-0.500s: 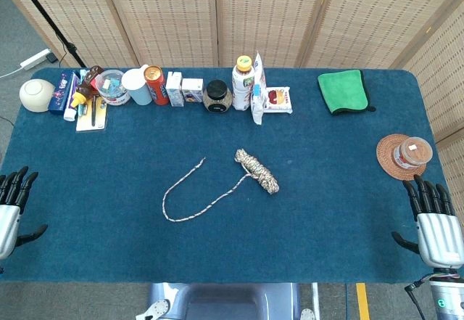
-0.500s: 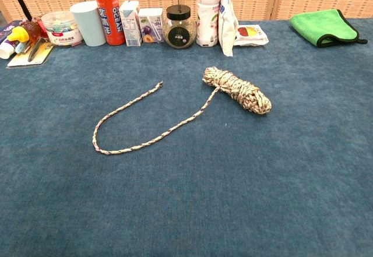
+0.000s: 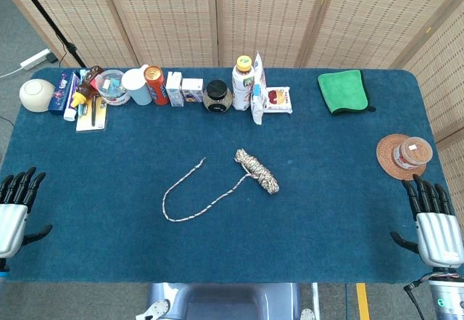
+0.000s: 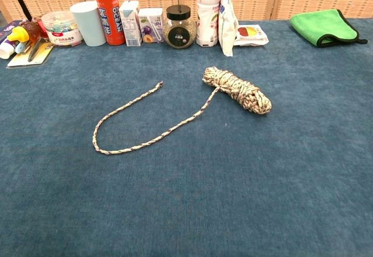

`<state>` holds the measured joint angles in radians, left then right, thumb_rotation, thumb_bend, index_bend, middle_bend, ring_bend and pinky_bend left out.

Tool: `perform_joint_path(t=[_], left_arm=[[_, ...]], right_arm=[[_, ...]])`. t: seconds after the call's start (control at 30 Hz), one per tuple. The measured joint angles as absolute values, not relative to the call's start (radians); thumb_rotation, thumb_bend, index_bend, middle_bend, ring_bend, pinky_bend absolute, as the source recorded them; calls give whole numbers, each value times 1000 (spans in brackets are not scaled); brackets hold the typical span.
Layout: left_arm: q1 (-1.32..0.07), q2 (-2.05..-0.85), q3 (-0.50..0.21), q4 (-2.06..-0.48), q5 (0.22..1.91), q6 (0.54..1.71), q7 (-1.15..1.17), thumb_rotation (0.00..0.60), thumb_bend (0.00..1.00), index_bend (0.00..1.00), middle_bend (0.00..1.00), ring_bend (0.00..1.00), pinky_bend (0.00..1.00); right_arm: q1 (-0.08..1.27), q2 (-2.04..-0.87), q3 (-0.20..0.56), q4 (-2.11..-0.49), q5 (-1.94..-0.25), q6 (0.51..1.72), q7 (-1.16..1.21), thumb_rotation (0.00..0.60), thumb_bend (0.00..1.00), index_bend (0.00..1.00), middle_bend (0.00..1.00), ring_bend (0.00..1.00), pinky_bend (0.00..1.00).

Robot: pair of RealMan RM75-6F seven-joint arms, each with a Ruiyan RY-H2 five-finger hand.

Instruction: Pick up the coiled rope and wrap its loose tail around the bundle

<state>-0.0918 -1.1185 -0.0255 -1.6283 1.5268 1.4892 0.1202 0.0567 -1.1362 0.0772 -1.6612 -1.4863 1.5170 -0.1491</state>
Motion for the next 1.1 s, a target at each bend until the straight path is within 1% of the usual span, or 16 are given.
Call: perform_joint_path(t=[0.13, 0.27, 0.47, 0.6, 0.77, 0.9, 1.1], left_arm=[[-93, -1111, -22, -1635, 1528, 1483, 112, 600, 5, 0, 0, 0, 0], [-86, -1098, -23, -1652, 1532, 1502, 100, 600, 6, 0, 0, 0, 0], [-74, -1089, -31, -1684, 1522, 1525, 122, 600, 5, 0, 0, 0, 0], [-75, -1083, -38, -1731, 1516, 1527, 145, 600, 6, 0, 0, 0, 0], [-78, -1081, -37, -1762, 1533, 1531, 161, 600, 5, 0, 0, 0, 0], [-85, -1088, -34, -1751, 1532, 1512, 168, 600, 5, 0, 0, 0, 0], [-101, -1100, -43, -1736, 1516, 1489, 179, 600, 5, 0, 0, 0, 0]], right_arm=[[64, -1142, 73, -1657, -1482, 1494, -148, 600, 0, 0, 0, 0, 0], [84, -1154, 67, -1652, -1487, 1453, -137, 600, 0, 0, 0, 0, 0], [138, -1164, 57, -1663, -1495, 1353, -153, 600, 0, 0, 0, 0, 0], [203, -1174, 64, -1709, -1494, 1261, -197, 600, 0, 0, 0, 0, 0], [297, -1210, 109, -1766, -1451, 1166, -278, 600, 0, 0, 0, 0, 0], [368, -1261, 161, -1791, -1365, 1110, -339, 600, 0, 0, 0, 0, 0], [464, -1353, 220, -1804, -1222, 1053, -459, 600, 0, 0, 0, 0, 0]])
